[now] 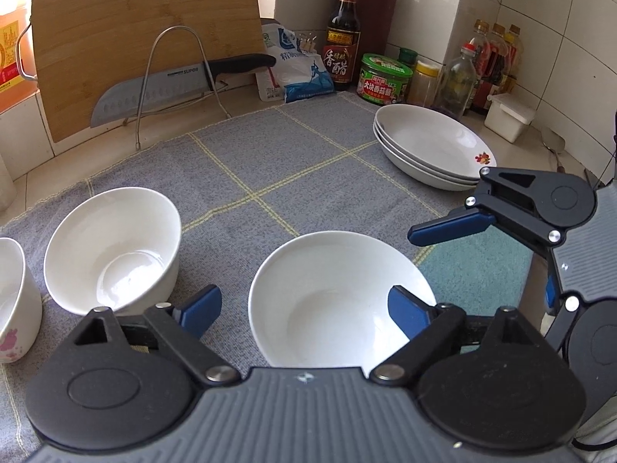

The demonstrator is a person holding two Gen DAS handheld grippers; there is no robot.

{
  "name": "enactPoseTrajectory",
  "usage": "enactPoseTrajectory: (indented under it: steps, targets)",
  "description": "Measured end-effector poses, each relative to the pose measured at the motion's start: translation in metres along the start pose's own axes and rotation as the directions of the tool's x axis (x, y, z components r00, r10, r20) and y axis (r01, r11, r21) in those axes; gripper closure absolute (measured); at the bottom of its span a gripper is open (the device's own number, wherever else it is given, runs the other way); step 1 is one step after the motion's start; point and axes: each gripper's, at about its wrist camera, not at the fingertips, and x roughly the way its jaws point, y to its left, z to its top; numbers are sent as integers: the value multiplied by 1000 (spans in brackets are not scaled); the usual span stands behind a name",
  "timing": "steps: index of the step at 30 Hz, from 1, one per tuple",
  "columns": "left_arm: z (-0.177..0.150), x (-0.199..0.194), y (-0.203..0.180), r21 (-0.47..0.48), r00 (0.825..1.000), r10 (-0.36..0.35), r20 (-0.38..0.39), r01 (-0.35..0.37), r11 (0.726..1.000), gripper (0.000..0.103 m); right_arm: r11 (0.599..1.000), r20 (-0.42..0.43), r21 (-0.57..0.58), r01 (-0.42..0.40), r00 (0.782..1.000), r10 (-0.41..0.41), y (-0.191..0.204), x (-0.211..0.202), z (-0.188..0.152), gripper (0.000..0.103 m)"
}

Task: Organize plates and bowls
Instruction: 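Carry the bowl with the left gripper beside the other bowls and lower it, then open the left gripper to release the bowl on the mat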

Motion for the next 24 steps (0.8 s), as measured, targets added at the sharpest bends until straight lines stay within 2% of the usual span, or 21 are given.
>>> enactPoseTrajectory:
  steps: [5,10,18,24]
  targets:
    - [0,-23,2,-3,996,58,67,-58,998,6,1000,0,-23,-13,1000,13,2,-7,2,0]
    - [-8,-41,4,-34,978,173,114,-170,985,6,1000,2,-19,-11,1000,11,-3,-13,6,0]
    - [-33,-44,16,-175,949,306,82,-288,941,6,1000,23,6,-24,999,24,-13,-15,18,0]
    - [-41,-41,22,-187,917,393,71,-375,908,6,998,33,4,-62,998,61,-18,-10,30,0]
